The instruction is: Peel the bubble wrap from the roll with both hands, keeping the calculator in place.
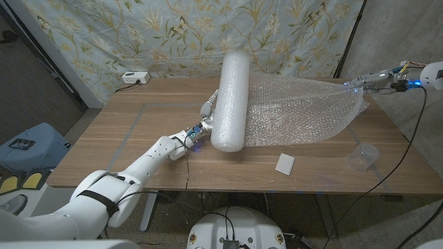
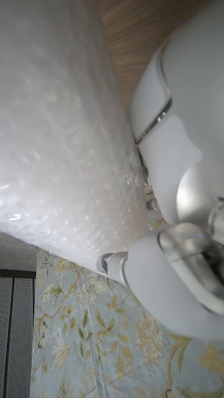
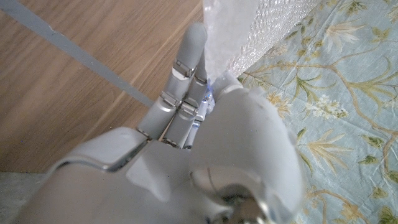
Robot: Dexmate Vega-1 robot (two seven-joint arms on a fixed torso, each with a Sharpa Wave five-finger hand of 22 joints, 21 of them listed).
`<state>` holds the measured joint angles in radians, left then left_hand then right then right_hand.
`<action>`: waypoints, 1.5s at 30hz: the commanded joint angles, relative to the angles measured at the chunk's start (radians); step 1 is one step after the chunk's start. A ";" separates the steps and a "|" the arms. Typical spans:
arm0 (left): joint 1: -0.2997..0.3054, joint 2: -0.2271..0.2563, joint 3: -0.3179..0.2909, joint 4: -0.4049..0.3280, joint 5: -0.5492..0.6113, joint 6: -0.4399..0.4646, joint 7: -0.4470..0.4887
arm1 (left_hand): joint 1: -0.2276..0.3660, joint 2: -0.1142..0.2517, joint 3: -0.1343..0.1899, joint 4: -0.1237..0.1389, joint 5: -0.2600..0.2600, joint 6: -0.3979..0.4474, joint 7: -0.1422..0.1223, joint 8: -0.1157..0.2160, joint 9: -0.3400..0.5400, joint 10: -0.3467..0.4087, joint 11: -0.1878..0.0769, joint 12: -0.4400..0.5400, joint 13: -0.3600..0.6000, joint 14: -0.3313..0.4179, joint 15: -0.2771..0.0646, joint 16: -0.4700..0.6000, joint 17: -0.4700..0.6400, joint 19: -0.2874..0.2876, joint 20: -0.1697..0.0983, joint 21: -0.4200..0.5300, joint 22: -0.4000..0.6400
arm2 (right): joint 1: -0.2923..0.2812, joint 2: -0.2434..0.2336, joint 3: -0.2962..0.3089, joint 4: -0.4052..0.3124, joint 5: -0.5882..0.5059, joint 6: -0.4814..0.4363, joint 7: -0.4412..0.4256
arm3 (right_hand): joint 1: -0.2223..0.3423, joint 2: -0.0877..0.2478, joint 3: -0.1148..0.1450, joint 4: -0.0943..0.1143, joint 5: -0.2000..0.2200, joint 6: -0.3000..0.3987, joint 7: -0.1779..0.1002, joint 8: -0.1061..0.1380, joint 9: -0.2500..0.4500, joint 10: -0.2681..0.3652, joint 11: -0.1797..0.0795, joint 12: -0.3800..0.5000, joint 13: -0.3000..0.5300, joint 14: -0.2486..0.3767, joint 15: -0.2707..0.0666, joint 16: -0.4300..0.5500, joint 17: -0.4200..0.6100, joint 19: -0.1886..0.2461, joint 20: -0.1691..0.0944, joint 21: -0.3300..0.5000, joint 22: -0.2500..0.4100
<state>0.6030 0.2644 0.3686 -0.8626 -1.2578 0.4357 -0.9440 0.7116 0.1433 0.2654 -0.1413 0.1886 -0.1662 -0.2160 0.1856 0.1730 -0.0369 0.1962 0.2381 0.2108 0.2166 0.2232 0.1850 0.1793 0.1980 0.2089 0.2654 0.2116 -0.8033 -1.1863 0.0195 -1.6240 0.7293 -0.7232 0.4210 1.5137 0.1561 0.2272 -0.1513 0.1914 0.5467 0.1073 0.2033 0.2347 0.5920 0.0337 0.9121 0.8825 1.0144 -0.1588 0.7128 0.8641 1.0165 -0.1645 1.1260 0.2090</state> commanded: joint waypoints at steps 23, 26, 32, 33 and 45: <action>0.314 0.000 -0.204 -0.423 -0.200 -0.026 0.572 | 0.366 0.016 0.254 -0.034 0.024 0.767 0.117 0.120 0.016 0.917 -0.366 0.374 0.170 0.886 -0.438 0.280 0.067 0.370 -0.188 0.239 0.011 | 0.075 0.033 -0.087 -0.043 -0.012 -0.052 0.001 | 0.008 0.004 0.003 -0.001 0.005 0.006 -0.002 -0.004 0.003 -0.002 0.002 -0.007 0.007 0.005 -0.063 -0.008 0.001 -0.038 -0.065 0.024 -0.003; 0.312 -0.002 -0.206 -0.409 -0.207 -0.019 0.564 | 0.362 0.014 0.251 -0.029 0.023 0.765 0.114 0.117 0.016 0.913 -0.360 0.374 0.173 0.886 -0.438 0.278 0.068 0.366 -0.186 0.240 0.011 | 0.091 0.036 -0.103 -0.056 -0.009 -0.073 -0.007 | 0.009 0.004 0.003 -0.001 0.006 0.006 -0.003 -0.004 0.003 0.000 0.001 -0.008 0.006 0.005 -0.064 -0.009 0.001 -0.039 -0.065 0.027 -0.004; 0.297 0.011 -0.205 -0.375 -0.202 -0.011 0.518 | 0.358 0.011 0.249 -0.025 0.022 0.765 0.113 0.113 0.016 0.908 -0.364 0.372 0.177 0.886 -0.439 0.275 0.068 0.359 -0.184 0.241 0.011 | 0.139 0.055 -0.148 -0.080 -0.009 -0.112 -0.023 | 0.008 0.004 0.003 -0.001 0.006 0.006 -0.003 -0.004 0.003 0.000 0.000 -0.009 0.006 0.007 -0.064 -0.008 0.002 -0.039 -0.065 0.029 -0.004; 0.294 0.014 -0.205 -0.370 -0.201 -0.008 0.512 | 0.357 0.011 0.249 -0.024 0.022 0.765 0.113 0.112 0.016 0.907 -0.364 0.372 0.177 0.886 -0.438 0.275 0.068 0.358 -0.183 0.241 0.011 | 0.146 0.060 -0.157 -0.083 -0.010 -0.115 -0.025 | 0.008 0.004 0.003 -0.001 0.006 0.006 -0.002 -0.004 0.003 0.001 -0.001 -0.010 0.005 0.009 -0.064 -0.007 0.003 -0.039 -0.065 0.030 -0.004; 0.255 0.038 -0.200 -0.344 -0.191 0.018 0.483 | 0.355 0.009 0.248 -0.023 0.021 0.770 0.107 0.106 0.017 0.910 -0.364 0.373 0.184 0.890 -0.440 0.271 0.068 0.348 -0.178 0.245 0.011 | 0.189 0.097 -0.216 -0.088 -0.002 -0.100 -0.018 | 0.007 0.003 0.003 -0.001 0.007 0.005 -0.004 -0.005 0.003 -0.005 -0.003 -0.012 0.010 0.009 -0.064 -0.011 0.000 -0.044 -0.065 0.038 -0.006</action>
<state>0.8867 0.2862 0.1663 -1.2336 -1.4588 0.4368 -0.4380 1.0697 0.1562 0.5143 -0.1693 0.2088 0.5969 -0.1040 0.2976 0.1888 0.8717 -0.1614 0.6097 0.3916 1.1044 -0.2146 0.4580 0.2476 0.5510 0.0310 0.5034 0.2212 -0.6529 -1.1135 -0.1481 -1.7049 0.7170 -0.8259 0.3946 1.5149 0.1573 0.2232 -0.1474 0.1924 0.5466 0.1072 0.1993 0.2344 0.5885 0.0371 0.9043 0.8922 1.0127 -0.1602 0.7049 0.8611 1.0162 -0.1644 1.1588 0.2012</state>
